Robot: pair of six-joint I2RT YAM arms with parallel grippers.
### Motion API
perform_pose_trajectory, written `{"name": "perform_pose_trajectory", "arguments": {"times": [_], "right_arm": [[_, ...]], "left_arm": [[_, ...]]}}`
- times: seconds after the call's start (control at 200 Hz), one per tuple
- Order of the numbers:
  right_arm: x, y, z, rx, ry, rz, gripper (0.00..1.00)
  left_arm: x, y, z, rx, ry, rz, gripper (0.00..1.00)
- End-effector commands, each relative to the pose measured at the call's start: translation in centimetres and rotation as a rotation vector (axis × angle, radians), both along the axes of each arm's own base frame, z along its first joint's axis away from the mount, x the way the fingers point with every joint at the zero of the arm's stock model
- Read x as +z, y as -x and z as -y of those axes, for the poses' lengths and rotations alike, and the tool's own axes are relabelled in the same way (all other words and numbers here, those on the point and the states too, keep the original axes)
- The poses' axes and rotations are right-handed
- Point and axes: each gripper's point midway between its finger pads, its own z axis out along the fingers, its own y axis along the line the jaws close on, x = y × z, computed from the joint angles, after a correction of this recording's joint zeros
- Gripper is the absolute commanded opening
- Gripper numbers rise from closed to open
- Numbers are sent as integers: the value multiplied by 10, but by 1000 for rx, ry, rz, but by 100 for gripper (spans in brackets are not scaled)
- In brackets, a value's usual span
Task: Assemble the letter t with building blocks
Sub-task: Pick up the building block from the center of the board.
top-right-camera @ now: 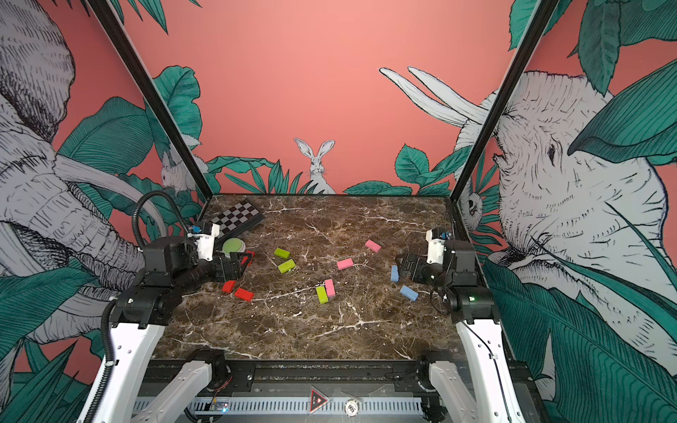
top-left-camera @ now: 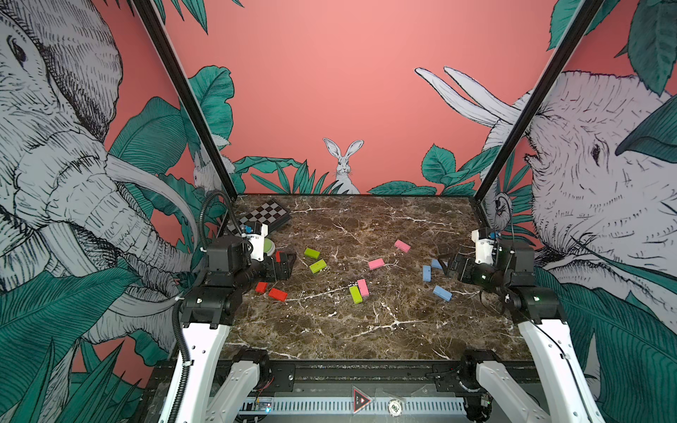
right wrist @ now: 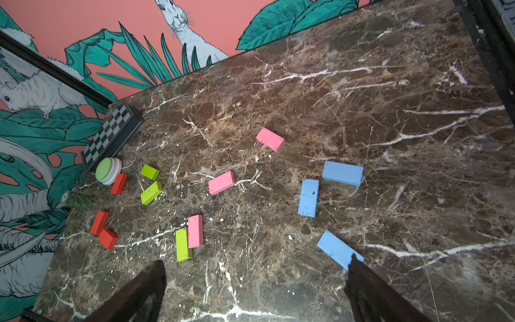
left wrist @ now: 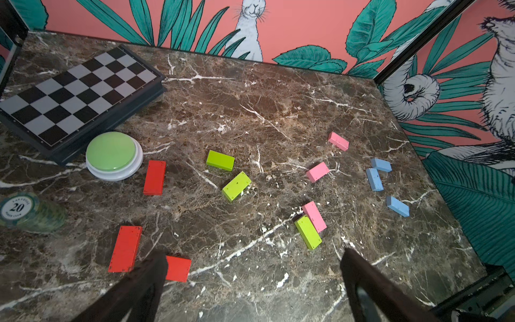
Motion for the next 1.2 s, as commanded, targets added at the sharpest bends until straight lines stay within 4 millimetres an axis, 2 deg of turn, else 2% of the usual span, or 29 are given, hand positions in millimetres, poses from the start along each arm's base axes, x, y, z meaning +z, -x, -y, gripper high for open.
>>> {"name": "perform_pose_trajectory", "arguments": {"times": [0.0,0.17,0.28,0.46,0.53,0.6,0.71,0.855,1.195], "right_arm": [[-14,10,-3,23,5,-75,98],[-43,12,-4,35,31,-214,98],[-60,11,-7,44,87,-270,94],[-89,8,-8,34,152,-366,87],[-100,5,-9,39,168,-397,81],[-105,3,-17,61,165,-410,75],[-110,-3,-40,114,149,-403,72],[-121,-8,-60,155,189,-411,72],[-143,-34,-33,55,397,-439,69]], "left_arm": [[-11,8,-3,14,-11,-57,99],[-24,1,5,-5,28,-76,99],[-33,-3,16,-55,32,-81,99],[-49,-8,33,-103,-75,-69,99],[-54,-9,37,-111,-83,-78,99],[-58,-10,40,-119,-82,-74,99],[-61,-10,43,-132,-76,-56,99],[-62,-9,41,-124,-90,-50,99],[-65,-8,36,-101,-112,-56,99]]}}
